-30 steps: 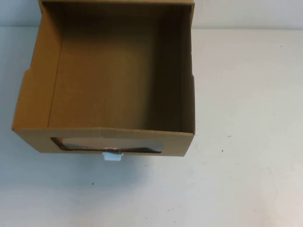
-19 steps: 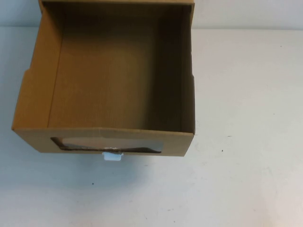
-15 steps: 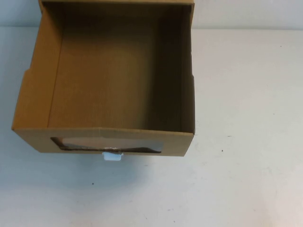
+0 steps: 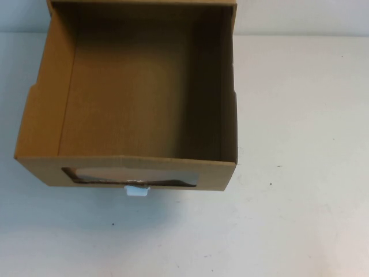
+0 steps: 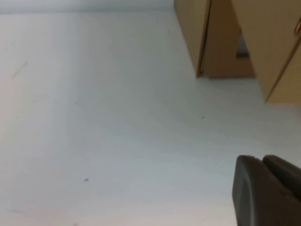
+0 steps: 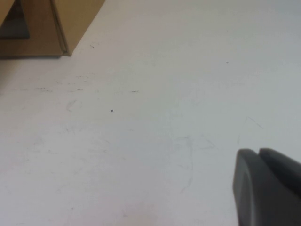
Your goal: Close the shoe box
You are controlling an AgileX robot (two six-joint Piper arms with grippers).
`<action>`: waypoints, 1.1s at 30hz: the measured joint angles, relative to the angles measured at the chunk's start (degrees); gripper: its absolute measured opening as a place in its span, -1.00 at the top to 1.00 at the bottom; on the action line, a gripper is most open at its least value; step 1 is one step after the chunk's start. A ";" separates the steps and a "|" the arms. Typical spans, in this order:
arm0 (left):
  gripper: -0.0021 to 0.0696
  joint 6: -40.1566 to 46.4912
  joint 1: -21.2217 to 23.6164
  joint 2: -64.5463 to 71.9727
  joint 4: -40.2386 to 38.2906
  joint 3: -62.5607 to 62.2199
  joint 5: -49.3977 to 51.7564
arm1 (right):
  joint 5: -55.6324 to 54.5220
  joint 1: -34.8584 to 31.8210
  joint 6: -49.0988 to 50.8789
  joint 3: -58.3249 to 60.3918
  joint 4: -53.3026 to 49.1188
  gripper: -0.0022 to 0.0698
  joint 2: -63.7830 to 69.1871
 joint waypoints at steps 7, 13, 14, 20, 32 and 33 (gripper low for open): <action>0.96 -10.00 0.00 0.00 -9.41 0.00 -3.31 | 0.00 0.00 0.00 0.00 0.00 0.97 0.00; 0.96 -19.42 0.00 0.00 -18.04 0.00 -7.81 | 0.00 0.00 0.00 0.00 0.00 0.97 0.00; 0.96 -19.54 0.00 0.00 -18.30 0.00 -8.61 | 0.00 0.00 0.00 0.00 0.00 0.97 0.00; 0.96 -20.61 0.00 0.00 -18.42 0.00 -13.22 | 0.00 0.00 0.00 0.00 0.00 0.97 0.00; 0.96 0.32 0.00 21.77 -16.20 -34.89 16.42 | 0.00 0.00 0.00 0.00 0.00 0.97 0.00; 0.96 4.39 0.00 25.49 -17.31 -39.11 18.81 | 0.00 0.00 0.00 0.00 0.00 0.97 0.00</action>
